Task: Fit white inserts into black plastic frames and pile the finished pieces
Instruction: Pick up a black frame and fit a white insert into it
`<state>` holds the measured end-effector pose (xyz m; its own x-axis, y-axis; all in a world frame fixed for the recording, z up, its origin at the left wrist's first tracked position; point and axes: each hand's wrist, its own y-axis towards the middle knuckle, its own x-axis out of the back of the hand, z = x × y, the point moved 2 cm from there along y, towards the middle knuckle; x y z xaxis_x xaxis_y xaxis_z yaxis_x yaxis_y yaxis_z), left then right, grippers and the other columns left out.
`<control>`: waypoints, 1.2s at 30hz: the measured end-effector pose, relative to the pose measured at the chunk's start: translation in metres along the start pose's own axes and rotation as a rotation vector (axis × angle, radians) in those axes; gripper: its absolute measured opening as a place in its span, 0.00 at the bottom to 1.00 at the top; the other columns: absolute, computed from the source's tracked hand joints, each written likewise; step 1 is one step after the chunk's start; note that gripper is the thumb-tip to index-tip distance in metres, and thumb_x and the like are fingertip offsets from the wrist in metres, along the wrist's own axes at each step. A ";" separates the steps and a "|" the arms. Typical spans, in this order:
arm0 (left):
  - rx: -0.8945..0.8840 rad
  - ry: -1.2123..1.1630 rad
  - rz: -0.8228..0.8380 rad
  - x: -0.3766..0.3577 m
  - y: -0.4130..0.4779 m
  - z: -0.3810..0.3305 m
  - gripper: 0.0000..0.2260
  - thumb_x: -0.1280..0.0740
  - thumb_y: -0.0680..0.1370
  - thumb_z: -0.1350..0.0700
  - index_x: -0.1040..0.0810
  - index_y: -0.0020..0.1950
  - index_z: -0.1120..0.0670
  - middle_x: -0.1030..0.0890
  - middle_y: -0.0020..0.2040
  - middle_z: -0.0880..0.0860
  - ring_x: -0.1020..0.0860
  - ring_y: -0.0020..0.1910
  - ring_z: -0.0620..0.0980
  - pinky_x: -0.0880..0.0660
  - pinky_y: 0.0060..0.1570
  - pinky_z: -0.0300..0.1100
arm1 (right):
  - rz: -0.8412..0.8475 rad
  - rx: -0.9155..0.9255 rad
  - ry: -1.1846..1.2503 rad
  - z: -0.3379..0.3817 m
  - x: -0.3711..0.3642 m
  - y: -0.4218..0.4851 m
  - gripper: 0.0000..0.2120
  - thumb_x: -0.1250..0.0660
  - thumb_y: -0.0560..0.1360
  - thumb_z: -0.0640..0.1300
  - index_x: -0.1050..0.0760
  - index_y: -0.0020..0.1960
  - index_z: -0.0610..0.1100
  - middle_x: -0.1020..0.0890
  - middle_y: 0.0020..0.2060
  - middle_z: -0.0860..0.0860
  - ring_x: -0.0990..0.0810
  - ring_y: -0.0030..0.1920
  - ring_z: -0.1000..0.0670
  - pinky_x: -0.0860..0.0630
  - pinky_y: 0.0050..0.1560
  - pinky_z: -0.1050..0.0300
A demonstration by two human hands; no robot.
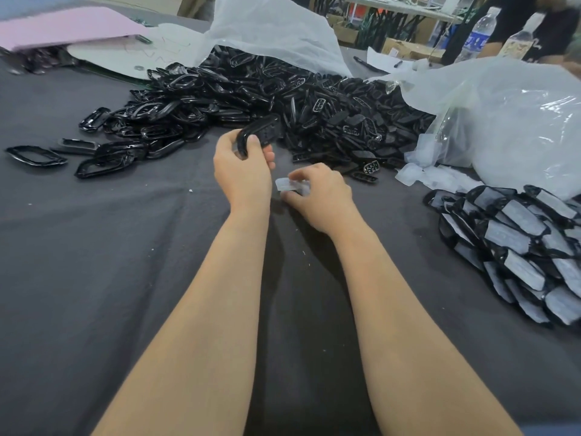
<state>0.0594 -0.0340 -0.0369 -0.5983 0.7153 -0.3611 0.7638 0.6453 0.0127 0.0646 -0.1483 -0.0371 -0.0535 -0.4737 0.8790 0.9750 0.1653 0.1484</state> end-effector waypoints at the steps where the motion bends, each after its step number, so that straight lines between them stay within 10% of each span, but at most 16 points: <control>1: 0.001 0.004 0.018 -0.001 -0.001 0.000 0.07 0.39 0.81 0.62 0.29 0.48 0.50 0.20 0.40 0.53 0.22 0.32 0.42 0.24 0.36 0.35 | -0.006 0.001 -0.050 0.002 -0.001 0.000 0.15 0.34 0.76 0.52 0.23 0.62 0.50 0.24 0.62 0.50 0.29 0.64 0.46 0.34 0.64 0.48; 10: -0.012 0.092 0.091 -0.006 -0.005 0.000 0.04 0.39 0.81 0.60 0.27 0.55 0.54 0.19 0.37 0.50 0.22 0.30 0.38 0.22 0.37 0.34 | -0.298 -0.021 0.361 0.003 0.010 -0.006 0.07 0.39 0.79 0.42 0.26 0.54 0.41 0.20 0.47 0.49 0.22 0.52 0.46 0.29 0.60 0.44; 14: -0.030 0.107 0.081 -0.005 -0.005 0.002 0.05 0.39 0.81 0.60 0.28 0.51 0.50 0.18 0.41 0.52 0.21 0.32 0.40 0.20 0.45 0.40 | -0.001 0.011 -0.060 0.004 -0.001 0.000 0.17 0.36 0.77 0.56 0.26 0.62 0.51 0.24 0.61 0.51 0.29 0.64 0.46 0.36 0.65 0.46; 27: -0.058 0.165 0.090 -0.006 -0.005 0.003 0.05 0.38 0.81 0.60 0.28 0.52 0.49 0.17 0.47 0.55 0.20 0.34 0.39 0.19 0.46 0.42 | -0.024 0.017 -0.152 0.010 -0.009 0.002 0.14 0.37 0.77 0.54 0.24 0.60 0.52 0.25 0.60 0.50 0.29 0.63 0.46 0.38 0.63 0.47; 36: -0.065 0.196 0.125 -0.006 -0.006 0.002 0.10 0.39 0.81 0.60 0.30 0.46 0.44 0.20 0.39 0.48 0.21 0.31 0.37 0.20 0.47 0.43 | -0.345 0.021 0.284 0.007 0.003 -0.003 0.07 0.39 0.79 0.43 0.24 0.49 0.41 0.21 0.43 0.49 0.24 0.46 0.49 0.31 0.50 0.58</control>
<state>0.0586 -0.0429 -0.0363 -0.5409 0.8246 -0.1655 0.8211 0.5604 0.1084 0.0601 -0.1441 -0.0316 -0.3104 -0.7225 0.6178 0.9057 -0.0274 0.4230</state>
